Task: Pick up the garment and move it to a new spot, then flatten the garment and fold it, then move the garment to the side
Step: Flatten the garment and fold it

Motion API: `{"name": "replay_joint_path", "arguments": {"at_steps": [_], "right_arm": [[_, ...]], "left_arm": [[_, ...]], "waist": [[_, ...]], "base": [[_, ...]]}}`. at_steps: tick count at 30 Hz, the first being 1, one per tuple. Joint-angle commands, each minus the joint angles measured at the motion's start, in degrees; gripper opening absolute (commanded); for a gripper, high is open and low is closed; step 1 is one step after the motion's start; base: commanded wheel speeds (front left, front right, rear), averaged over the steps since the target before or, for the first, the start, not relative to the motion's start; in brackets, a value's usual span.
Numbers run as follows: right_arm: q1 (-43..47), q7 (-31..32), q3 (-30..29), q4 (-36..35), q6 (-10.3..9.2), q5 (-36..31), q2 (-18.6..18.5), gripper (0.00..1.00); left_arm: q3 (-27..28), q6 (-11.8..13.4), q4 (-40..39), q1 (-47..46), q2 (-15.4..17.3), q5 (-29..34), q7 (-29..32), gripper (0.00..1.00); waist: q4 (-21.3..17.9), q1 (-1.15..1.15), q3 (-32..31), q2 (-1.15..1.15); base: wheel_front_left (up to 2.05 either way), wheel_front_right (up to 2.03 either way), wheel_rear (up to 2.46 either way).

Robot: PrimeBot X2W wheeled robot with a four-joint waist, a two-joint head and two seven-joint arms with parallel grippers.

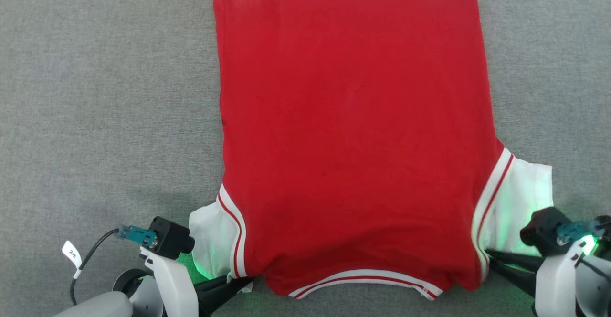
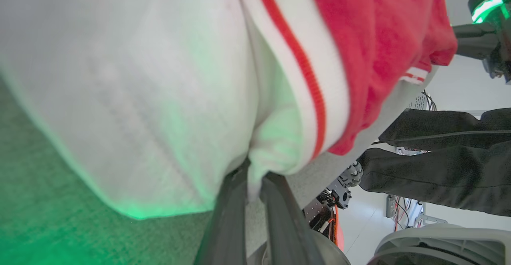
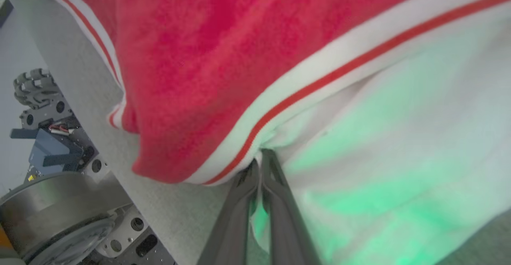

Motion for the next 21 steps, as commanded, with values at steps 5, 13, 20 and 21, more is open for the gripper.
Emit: {"name": "replay_joint_path", "arguments": {"at_steps": [5, 13, 20, 21], "right_arm": [[1.06, -3.3, -4.31, -2.34, -0.4, 0.62, -2.46, 1.0], [4.47, -2.6, -17.32, -10.43, -0.33, 3.72, -8.6, 1.0], [-0.28, 3.29, -29.29, -13.37, -0.28, 7.37, -8.91, 1.0], [-2.1, 4.55, -30.33, -12.7, -0.29, 8.08, -8.32, 1.0]], "left_arm": [[-0.13, 1.91, 2.82, 1.77, 0.53, -0.08, -0.94, 0.0], [0.32, 2.32, 0.7, 2.93, 1.62, -0.16, -2.74, 0.0], [0.28, 2.13, -1.32, 0.67, -0.15, 2.0, -2.01, 0.0], [0.24, 2.03, -1.42, 0.1, -0.54, 2.45, -1.75, 0.0]], "waist": [[-0.92, 0.0, -0.44, -0.01], [-1.34, 0.0, -0.86, -0.01], [1.27, 0.0, 0.31, -0.01], [1.87, 0.0, 0.63, -0.01]], "base": [[0.0, 0.0, 0.0], [0.0, 0.0, 0.0], [0.0, 0.0, 0.0], [0.0, 0.0, 0.0]]}}
